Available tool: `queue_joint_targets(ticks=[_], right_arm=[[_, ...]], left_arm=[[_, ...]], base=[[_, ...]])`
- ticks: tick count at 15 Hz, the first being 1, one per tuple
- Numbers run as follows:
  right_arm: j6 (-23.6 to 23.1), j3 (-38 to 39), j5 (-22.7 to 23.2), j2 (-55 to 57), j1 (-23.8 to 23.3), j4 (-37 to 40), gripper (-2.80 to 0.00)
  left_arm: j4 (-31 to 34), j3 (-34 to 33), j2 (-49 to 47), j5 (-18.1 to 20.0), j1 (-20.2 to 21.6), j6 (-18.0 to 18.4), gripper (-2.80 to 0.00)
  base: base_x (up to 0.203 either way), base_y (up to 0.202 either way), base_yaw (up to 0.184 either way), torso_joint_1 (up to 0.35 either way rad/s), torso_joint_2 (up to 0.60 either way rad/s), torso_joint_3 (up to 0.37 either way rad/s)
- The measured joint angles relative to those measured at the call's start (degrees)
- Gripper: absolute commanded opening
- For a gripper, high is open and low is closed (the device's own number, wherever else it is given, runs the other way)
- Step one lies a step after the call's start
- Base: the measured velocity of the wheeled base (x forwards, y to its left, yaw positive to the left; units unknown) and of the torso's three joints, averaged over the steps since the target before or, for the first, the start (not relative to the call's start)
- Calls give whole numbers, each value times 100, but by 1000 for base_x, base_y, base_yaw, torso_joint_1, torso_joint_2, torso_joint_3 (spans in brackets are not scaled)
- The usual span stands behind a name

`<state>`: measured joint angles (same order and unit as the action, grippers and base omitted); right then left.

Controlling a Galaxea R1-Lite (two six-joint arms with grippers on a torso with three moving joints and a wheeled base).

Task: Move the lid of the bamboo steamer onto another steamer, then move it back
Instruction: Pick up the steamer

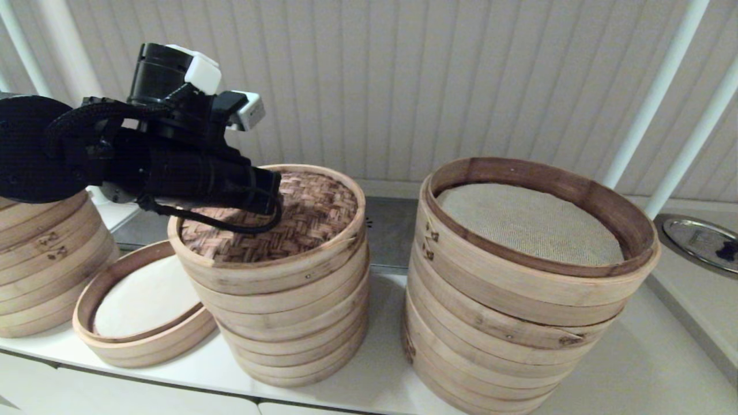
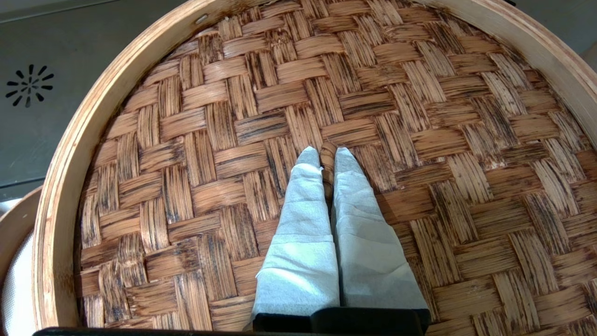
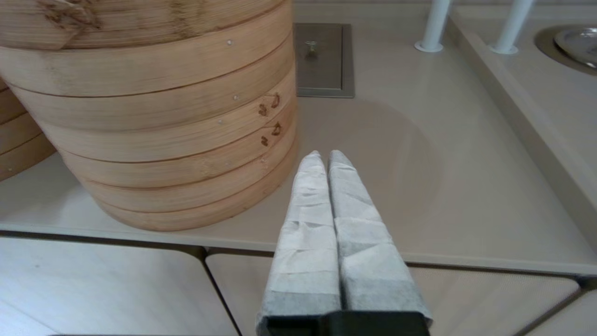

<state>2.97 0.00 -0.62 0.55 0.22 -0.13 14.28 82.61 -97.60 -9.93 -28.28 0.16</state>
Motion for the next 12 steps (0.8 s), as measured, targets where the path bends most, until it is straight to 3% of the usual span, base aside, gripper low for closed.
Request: queue_joint_targets(ticks=[12], right_arm=[[0,0,0,0,-1,0,-280]], left_arm=[[-61,52,80,-27,1,-16,-280]], base=[[0,0,0,0,0,0]])
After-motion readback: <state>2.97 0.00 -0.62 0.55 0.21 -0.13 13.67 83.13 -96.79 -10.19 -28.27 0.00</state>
